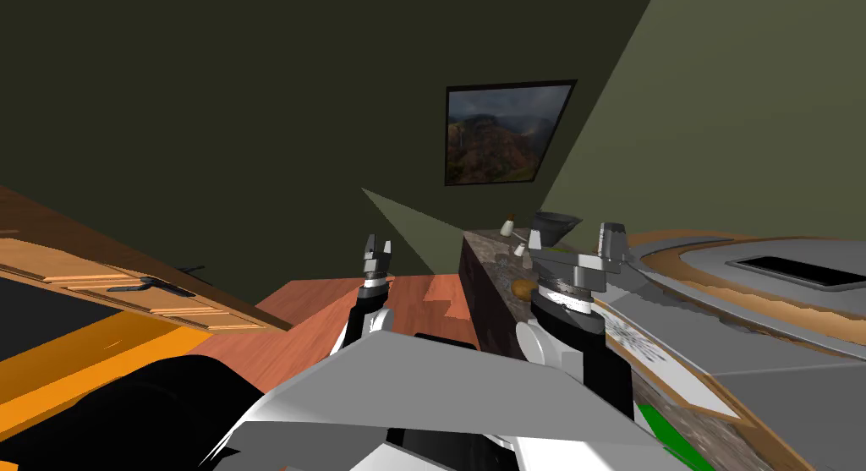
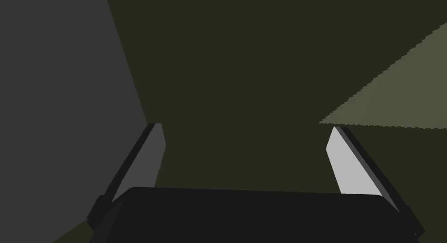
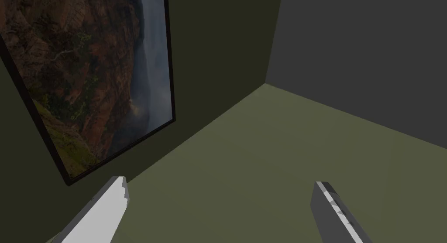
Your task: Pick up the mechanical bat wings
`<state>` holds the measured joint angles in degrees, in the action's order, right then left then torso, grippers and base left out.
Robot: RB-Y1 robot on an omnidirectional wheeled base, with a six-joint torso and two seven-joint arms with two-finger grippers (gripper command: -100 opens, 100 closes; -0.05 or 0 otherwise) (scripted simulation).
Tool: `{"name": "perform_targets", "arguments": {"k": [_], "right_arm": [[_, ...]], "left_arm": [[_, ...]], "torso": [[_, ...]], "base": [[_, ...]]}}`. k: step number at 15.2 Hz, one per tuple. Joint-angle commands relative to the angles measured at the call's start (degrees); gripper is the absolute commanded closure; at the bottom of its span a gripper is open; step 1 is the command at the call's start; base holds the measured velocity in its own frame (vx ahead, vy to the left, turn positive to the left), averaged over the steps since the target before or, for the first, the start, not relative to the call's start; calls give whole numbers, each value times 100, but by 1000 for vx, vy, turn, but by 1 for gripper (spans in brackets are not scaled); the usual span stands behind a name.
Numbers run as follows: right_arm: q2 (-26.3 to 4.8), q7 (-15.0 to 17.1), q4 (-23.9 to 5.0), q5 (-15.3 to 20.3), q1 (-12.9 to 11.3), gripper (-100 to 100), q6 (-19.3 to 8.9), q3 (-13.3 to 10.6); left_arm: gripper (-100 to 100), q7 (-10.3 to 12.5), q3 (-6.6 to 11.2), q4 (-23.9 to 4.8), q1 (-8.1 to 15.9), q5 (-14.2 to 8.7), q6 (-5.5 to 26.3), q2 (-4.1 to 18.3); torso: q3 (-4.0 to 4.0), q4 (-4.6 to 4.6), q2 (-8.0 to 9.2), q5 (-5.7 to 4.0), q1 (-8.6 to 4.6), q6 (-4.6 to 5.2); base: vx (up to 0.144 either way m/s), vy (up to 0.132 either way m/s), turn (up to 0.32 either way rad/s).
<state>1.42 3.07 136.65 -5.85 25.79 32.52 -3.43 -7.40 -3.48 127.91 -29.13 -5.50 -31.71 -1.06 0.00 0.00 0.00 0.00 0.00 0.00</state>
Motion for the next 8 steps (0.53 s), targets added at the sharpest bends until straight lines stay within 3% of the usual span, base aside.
{"name": "perform_targets", "arguments": {"k": [1,6,8], "right_arm": [[-225,42,33,-70,23,-100,-59,46],[-691,210,136,-341,119,-100,-331,226],[-961,384,211,-609,222,-100,-622,413]], "left_arm": [[0,0,0,0,0,0,0,0],[0,0,0,0,0,0,0,0],[0,0,0,0,-1,0,0,0]], "torso": [[0,0,0,0,0,0],[-11,-4,-21,0,2,-1],[-16,-6,-27,0,1,-1]], "base": [[10,0,36],[47,9,64],[79,6,98]]}}
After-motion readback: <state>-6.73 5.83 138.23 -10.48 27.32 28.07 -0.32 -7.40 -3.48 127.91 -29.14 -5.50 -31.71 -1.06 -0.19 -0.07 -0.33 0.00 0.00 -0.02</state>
